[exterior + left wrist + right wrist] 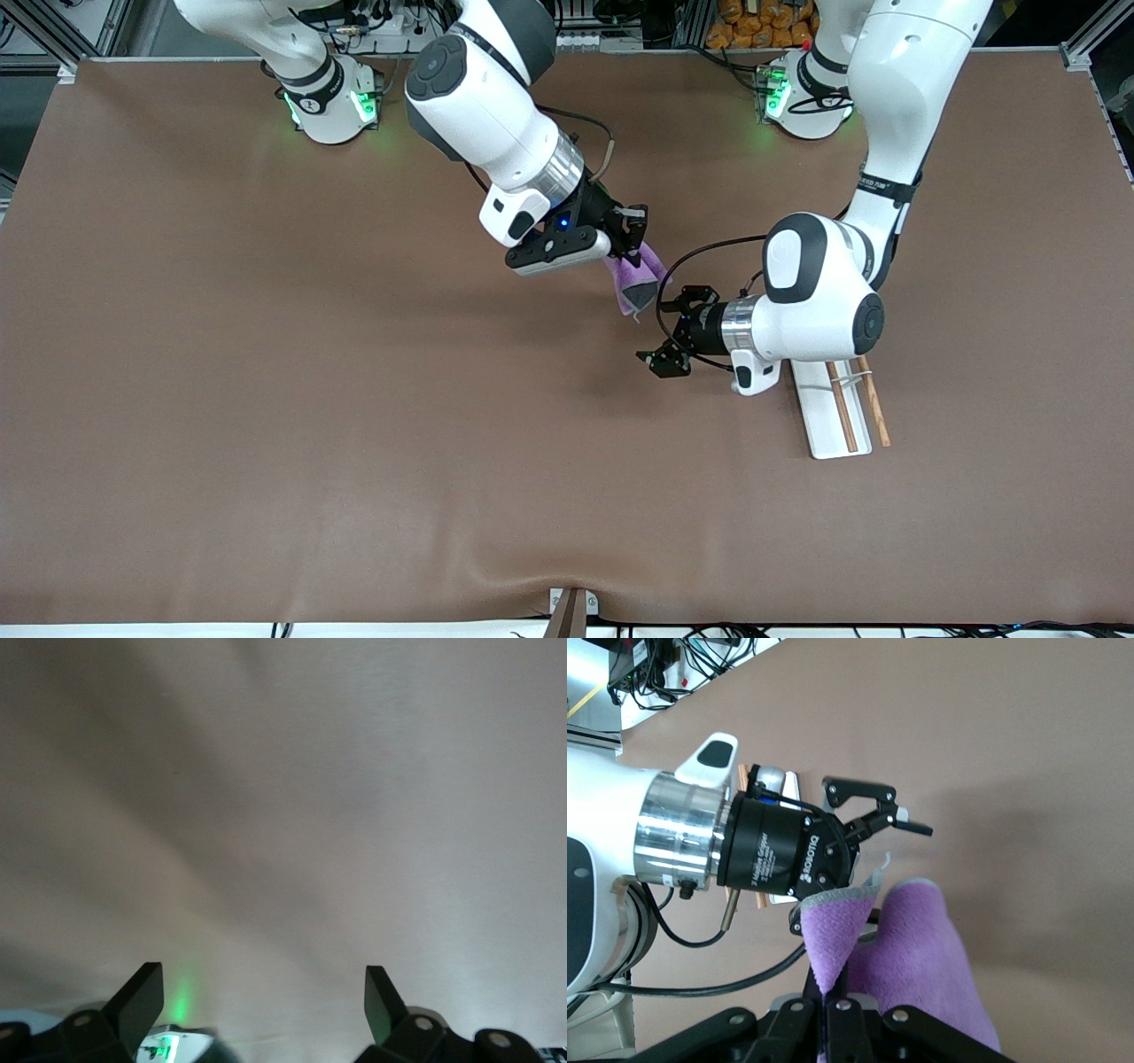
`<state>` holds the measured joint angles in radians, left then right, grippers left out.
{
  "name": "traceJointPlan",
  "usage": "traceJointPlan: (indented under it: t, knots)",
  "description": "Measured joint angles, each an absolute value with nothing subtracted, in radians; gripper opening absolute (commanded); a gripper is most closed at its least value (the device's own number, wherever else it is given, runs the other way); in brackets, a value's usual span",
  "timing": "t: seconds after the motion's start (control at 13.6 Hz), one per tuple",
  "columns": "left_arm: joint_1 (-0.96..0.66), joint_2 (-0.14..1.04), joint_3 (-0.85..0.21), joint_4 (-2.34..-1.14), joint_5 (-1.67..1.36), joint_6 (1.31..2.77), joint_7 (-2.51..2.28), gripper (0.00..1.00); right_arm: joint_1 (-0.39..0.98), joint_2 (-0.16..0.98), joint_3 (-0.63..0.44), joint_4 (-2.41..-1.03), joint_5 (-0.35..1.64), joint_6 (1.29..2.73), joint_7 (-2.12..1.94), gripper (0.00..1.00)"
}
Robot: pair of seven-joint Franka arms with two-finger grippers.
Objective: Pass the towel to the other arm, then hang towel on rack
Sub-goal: 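Grasp the towel with the left gripper beside the right gripper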
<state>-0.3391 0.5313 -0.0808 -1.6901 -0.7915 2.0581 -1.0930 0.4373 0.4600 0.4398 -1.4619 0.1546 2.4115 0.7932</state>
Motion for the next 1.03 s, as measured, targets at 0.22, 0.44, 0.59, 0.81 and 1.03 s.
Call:
traceJointPlan:
  t: [0.22,0.44,0.59,0.81,1.03]
  knots:
    - [-0.326,0.521,-0.073,-1.706,-0.772,1.980,-1.093,1.00,0.437,0.463,0.437,-1.462,0.155,2.413,0.795,0.00]
    - [-0.297,0.503,-0.067,-1.706,-0.756,1.899,-1.095,1.00,0.437,0.463,0.437,-1.462,0.155,2.414,0.795,0.00]
    - [-0.275,0.492,-0.066,-1.706,-0.752,1.850,-1.095,1.00,0.437,0.463,0.437,-1.462,0.155,2.414,0.795,0.00]
    - [-0.274,0.485,-0.070,-1.708,-0.752,1.811,-1.105,1.00,0.437,0.463,0.437,-1.462,0.155,2.415,0.795,0.00]
    - [-0.284,0.486,-0.075,-1.720,-0.752,1.805,-1.120,1.00,0.437,0.463,0.437,-1.462,0.155,2.416,0.795,0.00]
